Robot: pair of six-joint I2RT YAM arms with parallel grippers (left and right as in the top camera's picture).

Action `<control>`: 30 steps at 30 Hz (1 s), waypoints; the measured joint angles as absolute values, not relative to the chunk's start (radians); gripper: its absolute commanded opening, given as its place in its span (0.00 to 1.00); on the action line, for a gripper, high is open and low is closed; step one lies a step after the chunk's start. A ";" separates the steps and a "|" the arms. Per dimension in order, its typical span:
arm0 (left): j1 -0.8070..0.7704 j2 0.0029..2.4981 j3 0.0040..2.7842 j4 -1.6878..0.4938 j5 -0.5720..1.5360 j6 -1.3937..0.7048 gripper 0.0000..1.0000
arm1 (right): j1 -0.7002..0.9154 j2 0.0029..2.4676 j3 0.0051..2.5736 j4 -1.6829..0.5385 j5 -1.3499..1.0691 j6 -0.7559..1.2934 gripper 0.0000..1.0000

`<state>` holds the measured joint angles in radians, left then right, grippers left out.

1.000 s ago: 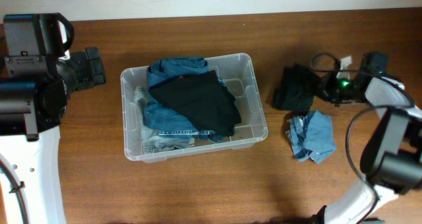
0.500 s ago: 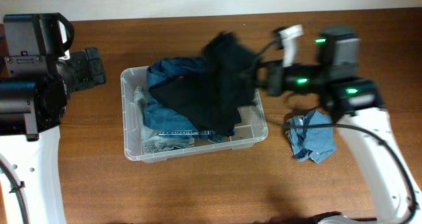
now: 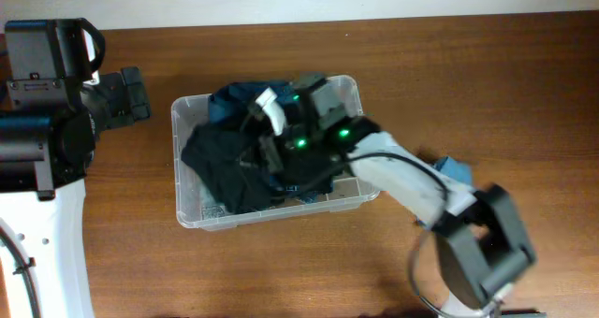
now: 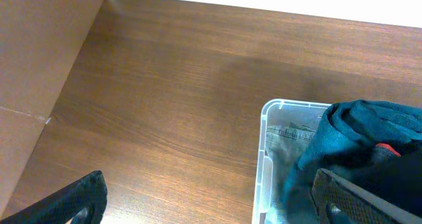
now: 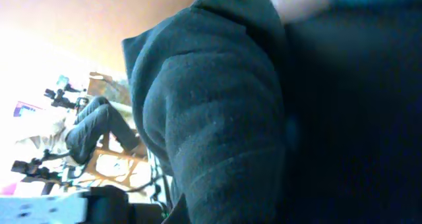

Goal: Pack container
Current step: 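Place the second black garment into the bin with the right gripper, then grasp the light-blue denim item with the right gripper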

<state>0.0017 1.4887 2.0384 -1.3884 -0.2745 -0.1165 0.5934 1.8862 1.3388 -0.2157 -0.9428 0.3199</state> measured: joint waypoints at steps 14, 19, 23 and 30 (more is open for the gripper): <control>0.002 1.489 2.038 -1.388 -0.274 -0.117 0.99 | 0.633 1.890 1.349 -0.389 -0.759 0.377 0.71; 0.002 1.489 2.038 -1.388 -0.274 -0.116 0.99 | 0.464 1.539 1.344 -0.581 -0.681 0.358 0.97; 0.002 1.489 2.038 -1.388 -0.274 -0.116 0.99 | 0.214 1.357 1.350 -0.759 -0.598 0.360 0.98; 0.002 1.489 2.038 -1.388 -0.274 -0.116 0.99 | -0.318 1.435 1.303 -0.938 -0.470 0.340 0.98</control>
<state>0.0017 1.4887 2.0384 -1.3884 -0.2745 -0.1162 -0.3180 1.4349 1.3033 -0.9382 -0.4702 0.3401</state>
